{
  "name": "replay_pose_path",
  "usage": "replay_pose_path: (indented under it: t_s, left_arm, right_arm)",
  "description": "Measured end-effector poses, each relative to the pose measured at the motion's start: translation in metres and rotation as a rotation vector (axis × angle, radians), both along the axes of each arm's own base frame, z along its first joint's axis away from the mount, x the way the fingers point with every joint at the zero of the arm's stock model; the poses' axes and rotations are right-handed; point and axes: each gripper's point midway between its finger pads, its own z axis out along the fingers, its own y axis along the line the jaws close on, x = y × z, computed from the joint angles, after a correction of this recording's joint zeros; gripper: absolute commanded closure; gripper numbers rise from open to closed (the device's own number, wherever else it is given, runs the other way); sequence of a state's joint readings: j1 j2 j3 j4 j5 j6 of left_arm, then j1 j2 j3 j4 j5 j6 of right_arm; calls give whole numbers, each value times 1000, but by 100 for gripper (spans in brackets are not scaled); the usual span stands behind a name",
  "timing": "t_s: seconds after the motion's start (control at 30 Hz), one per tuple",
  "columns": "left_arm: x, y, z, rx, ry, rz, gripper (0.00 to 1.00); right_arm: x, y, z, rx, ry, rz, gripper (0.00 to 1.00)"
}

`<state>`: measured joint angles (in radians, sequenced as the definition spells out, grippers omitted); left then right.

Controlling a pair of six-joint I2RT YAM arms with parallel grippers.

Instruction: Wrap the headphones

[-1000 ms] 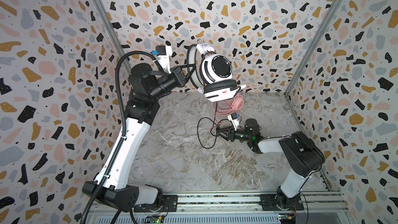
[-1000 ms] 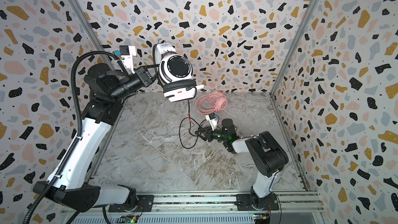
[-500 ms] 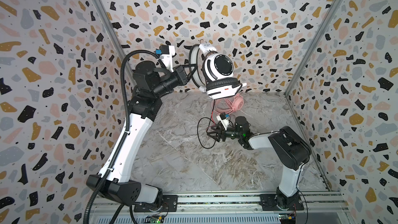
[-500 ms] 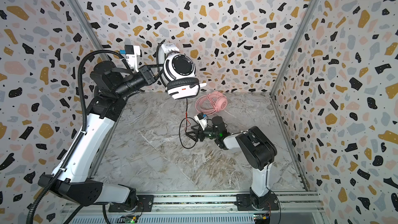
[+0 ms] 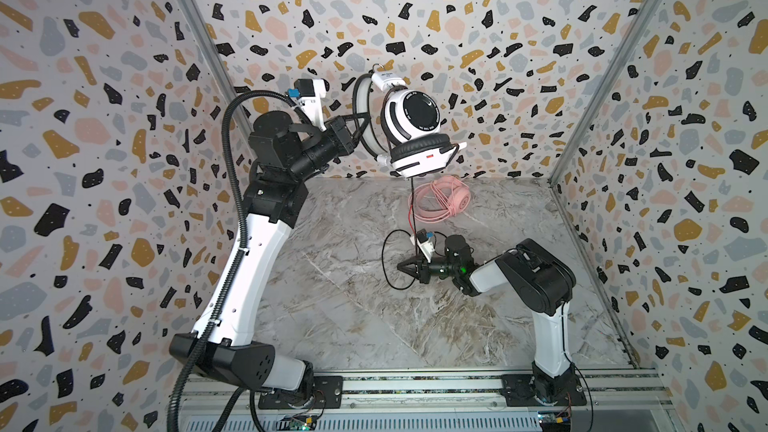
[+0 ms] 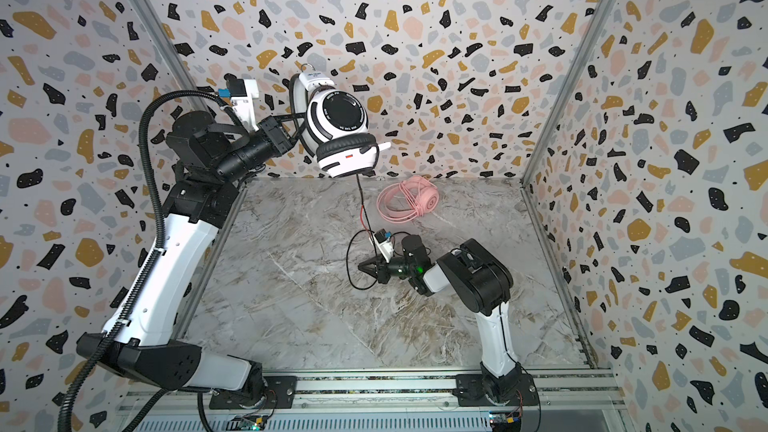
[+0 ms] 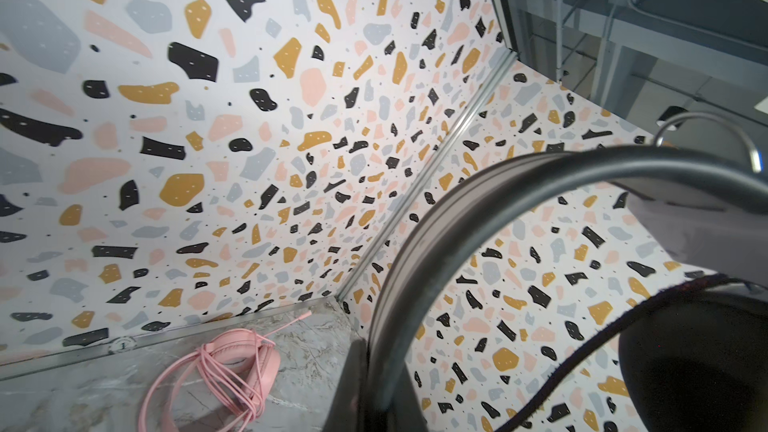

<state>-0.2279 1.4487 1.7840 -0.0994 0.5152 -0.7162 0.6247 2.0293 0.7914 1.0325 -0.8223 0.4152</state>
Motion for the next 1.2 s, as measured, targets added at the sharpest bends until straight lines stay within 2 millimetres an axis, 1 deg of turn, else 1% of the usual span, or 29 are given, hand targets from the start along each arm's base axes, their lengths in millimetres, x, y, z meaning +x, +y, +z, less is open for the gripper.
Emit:
replay_pose_path:
  t_s: [0.07, 0.2, 0.27, 0.33, 0.4, 0.43, 0.57, 0.63, 0.7, 0.77, 0.87, 0.93, 1.0, 1.1, 1.13, 1.2]
  left_arm:
    - [12, 7, -7, -6, 17, 59, 100]
    - [40, 31, -32, -16, 62, 238, 100]
    - [53, 48, -47, -17, 90, 352, 100]
    - [66, 69, -65, -15, 118, 487, 100]
    - [74, 90, -84, -9, 149, 616, 100]
    - [78, 101, -95, -2, 167, 682, 100]
    - [83, 140, -120, 42, 200, 917, 100]
    - [82, 157, -130, 72, 205, 1023, 100]
    - [82, 168, -138, 101, 204, 1096, 100]
    - [83, 175, -148, 140, 207, 1141, 100]
    - [86, 179, -173, 213, 233, 1170, 100]
    - [85, 180, -197, 267, 260, 1177, 100]
    - [82, 181, -225, 338, 300, 1177, 100]
    - [76, 177, -260, 456, 353, 1155, 100]
    - [75, 174, -267, 489, 362, 1142, 100]
    - [74, 160, -280, 556, 368, 1082, 100]
  right_arm:
    - [-11, -9, 0, -7, 32, -13, 100]
    - [-29, -24, 24, 17, 41, -41, 100]
    - [-39, -32, 38, 31, 45, -55, 100]
    - [-50, -38, 50, 27, 50, -71, 100]
    - [-60, -40, 60, 2, 40, -80, 100]
    - [-67, -39, 67, -16, 21, -76, 100]
    - [-89, -38, 83, -103, -48, -64, 100]
    - [-93, -44, 89, -162, -91, -80, 100]
    - [-91, -53, 95, -215, -124, -116, 100]
    - [-88, -62, 105, -247, -154, -153, 100]
    - [-82, -72, 129, -275, -207, -209, 100]
    - [-74, -75, 154, -279, -256, -247, 100]
    - [-65, -77, 185, -269, -318, -287, 100]
    - [-55, -80, 227, -247, -404, -340, 100]
    - [-52, -81, 238, -240, -423, -357, 100]
    - [-45, -85, 259, -219, -463, -390, 100]
